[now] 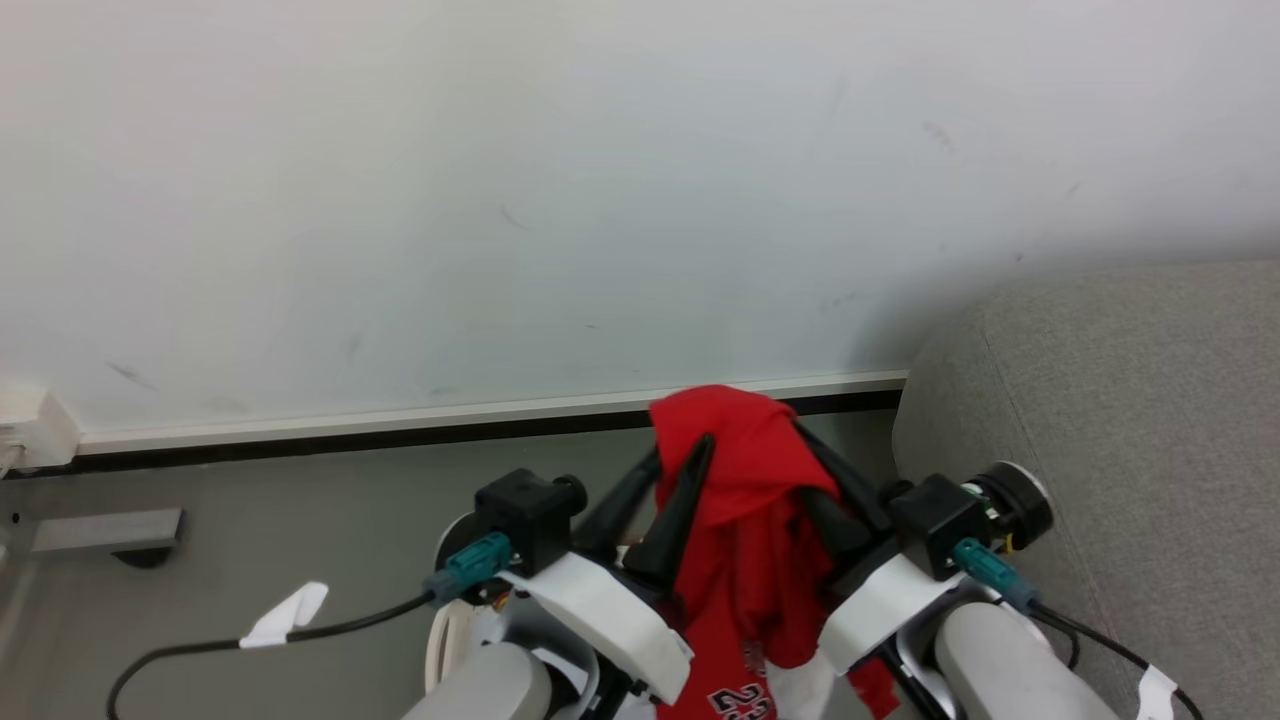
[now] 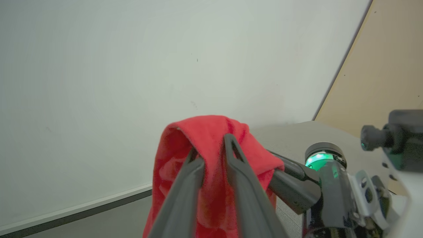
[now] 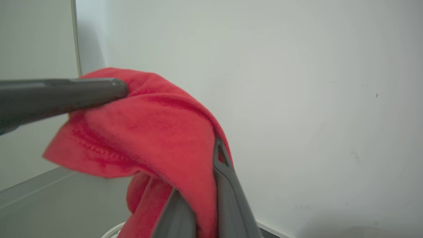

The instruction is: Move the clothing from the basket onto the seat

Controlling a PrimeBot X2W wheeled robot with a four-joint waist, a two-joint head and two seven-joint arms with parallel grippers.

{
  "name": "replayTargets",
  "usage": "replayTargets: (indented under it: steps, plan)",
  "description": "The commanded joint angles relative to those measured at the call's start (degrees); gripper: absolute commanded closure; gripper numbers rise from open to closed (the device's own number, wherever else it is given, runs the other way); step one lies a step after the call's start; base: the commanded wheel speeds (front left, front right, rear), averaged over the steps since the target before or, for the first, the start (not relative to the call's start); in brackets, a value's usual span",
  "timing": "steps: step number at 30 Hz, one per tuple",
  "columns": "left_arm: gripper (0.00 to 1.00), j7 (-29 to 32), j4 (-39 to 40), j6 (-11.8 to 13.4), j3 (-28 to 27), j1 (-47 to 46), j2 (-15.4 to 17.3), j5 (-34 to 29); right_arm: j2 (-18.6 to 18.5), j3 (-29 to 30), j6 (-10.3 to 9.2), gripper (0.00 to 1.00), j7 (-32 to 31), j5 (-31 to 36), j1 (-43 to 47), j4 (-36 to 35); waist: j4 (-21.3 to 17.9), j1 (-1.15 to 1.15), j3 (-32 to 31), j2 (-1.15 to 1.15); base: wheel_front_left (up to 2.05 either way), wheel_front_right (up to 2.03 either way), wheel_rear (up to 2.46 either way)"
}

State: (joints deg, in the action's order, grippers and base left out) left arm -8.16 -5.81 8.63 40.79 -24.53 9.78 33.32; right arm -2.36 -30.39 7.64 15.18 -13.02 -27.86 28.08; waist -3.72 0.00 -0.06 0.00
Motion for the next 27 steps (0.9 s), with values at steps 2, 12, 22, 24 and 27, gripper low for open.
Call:
replayTargets:
  steps: [2, 12, 22, 24, 27]
  plan:
    - [0.0, -0.8, -1.1, 0.1, -0.4, 0.7, 0.6, 0.1, -0.7, 2.0, -0.25, 1.0, 0.0, 0.9, -0.7, 0.6, -0.4, 0.0, 0.2, 0.0, 0.0, 0.0, 0.0]
    - [0.0, -2.1, -3.5, -0.1, -0.1, 1.2, 0.8, 0.3, -0.6, 7.8, -0.25, 1.0, 0.0, 3.7, -1.8, -0.3, -3.4, 0.0, 1.4, 0.0, 0.0, 0.0, 0.0]
    - [0.0, -3.4, -5.0, -1.1, 1.3, 1.4, 0.3, -0.3, -0.6, 14.4, -0.25, 1.0, 0.0, 6.4, -2.9, -4.2, -11.7, 0.0, 3.5, 0.0, 0.0, 0.0, 0.0]
    - [0.0, -3.5, -5.3, -1.6, 1.8, 1.2, 0.1, -0.4, -0.6, 15.8, -0.25, 1.0, 0.0, 6.9, -2.9, -5.1, -13.3, 0.0, 3.9, 0.0, 0.0, 0.0, 0.0]
    - [0.0, -3.9, -5.7, -1.9, 2.1, 0.8, -0.2, -0.7, -0.6, 17.4, -0.25, 1.0, 0.0, 7.4, -2.8, -6.1, -15.7, 0.0, 4.5, 0.0, 0.0, 0.0, 0.0]
